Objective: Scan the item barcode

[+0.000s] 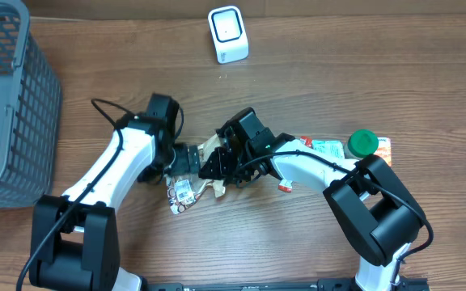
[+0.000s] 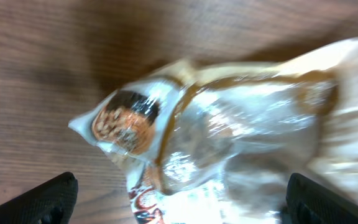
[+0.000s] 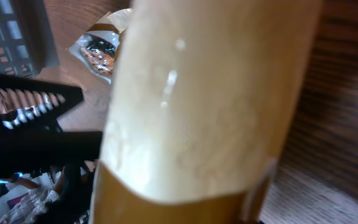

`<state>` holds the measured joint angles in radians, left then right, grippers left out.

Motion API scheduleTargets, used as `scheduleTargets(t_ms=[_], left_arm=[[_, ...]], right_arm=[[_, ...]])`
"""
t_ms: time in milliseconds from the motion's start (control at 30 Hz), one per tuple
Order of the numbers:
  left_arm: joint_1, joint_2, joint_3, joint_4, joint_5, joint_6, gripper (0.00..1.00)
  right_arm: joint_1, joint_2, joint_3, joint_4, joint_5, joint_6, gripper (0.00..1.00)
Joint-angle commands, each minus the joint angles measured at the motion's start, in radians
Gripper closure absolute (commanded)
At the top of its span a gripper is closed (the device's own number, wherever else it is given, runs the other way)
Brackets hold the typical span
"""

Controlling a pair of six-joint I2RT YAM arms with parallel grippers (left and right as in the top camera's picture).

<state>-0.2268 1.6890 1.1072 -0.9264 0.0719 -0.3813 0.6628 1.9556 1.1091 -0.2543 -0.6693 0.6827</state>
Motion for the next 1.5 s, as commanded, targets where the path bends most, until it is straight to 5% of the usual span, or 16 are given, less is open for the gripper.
scheduleTargets(t_ms=[0,167,1467], left_arm=[[0.024,0.003,0.073,-0.053,-0.021,0.032,0.00],[0.051,0.003,0.117,-0.143,-0.137,0.038,0.01],[0.242,0.004,0.119,-0.063,-0.157,0.019,0.00]], right_arm=[[0.009,0.003,0.005,0.007,-0.028,-0.011,0.70],[0.009,0.003,0.005,0.007,-0.028,-0.011,0.84],[0.009,0.003,0.004,-0.006,-0.033,-0.010,0.96]])
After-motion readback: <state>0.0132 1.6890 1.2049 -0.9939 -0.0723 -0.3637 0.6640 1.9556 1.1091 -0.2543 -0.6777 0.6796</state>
